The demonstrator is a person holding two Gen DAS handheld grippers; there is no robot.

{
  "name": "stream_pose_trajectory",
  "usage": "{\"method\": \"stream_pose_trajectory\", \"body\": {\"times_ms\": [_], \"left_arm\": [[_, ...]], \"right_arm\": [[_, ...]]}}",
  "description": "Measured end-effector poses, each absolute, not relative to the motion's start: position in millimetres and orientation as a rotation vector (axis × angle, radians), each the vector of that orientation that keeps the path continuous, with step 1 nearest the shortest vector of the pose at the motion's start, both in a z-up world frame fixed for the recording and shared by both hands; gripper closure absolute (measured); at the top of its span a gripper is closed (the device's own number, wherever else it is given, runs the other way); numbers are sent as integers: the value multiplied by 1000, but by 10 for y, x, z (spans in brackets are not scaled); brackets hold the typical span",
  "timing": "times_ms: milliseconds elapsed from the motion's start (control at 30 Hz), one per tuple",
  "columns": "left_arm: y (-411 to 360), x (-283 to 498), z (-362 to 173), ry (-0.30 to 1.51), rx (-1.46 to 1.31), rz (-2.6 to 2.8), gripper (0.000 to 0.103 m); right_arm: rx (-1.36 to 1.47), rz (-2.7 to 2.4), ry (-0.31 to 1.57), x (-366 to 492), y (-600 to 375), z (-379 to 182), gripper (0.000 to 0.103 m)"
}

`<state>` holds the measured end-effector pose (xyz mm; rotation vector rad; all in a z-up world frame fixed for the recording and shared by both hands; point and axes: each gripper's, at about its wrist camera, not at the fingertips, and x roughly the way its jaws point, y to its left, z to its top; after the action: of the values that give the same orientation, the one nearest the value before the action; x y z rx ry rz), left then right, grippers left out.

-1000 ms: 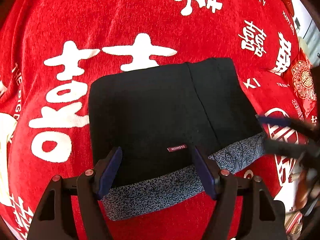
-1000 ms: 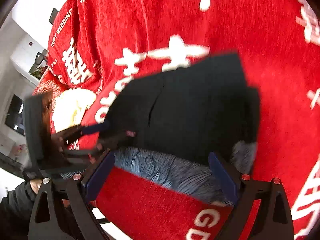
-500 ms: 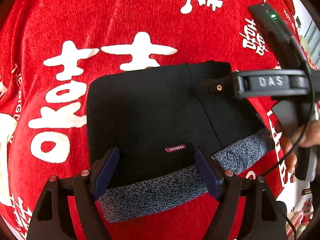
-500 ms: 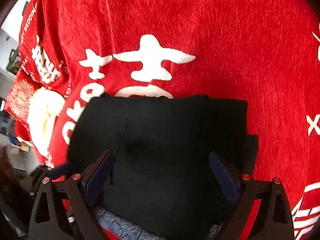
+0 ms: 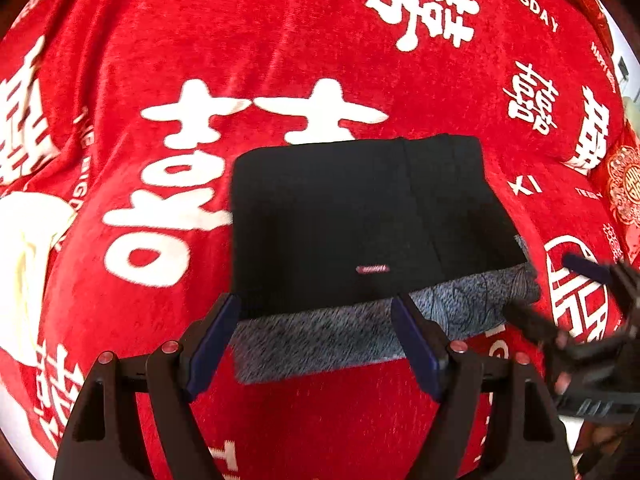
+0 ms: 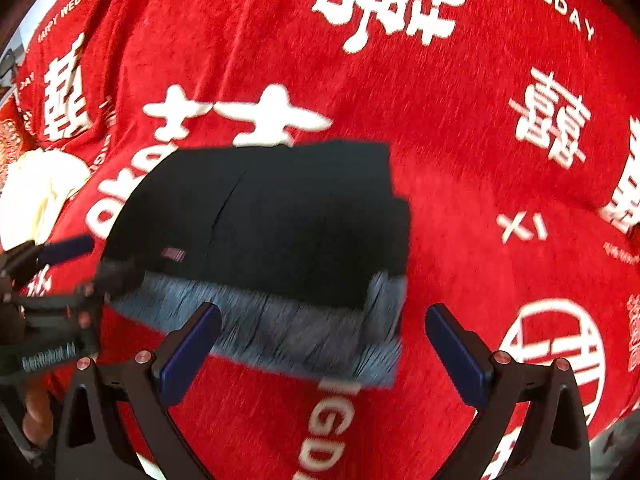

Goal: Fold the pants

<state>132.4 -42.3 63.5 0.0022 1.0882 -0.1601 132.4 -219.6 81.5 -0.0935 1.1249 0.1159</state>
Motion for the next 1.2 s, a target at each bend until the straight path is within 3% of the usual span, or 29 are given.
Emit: {"method": "stream_pose_trajectory", "body": {"times_ms": [1200], "left_arm": [[-457,970,817,1086,-10,-132,21]], "right_arm": [[-128,105,1132,1008,-1993,815,1]]}}
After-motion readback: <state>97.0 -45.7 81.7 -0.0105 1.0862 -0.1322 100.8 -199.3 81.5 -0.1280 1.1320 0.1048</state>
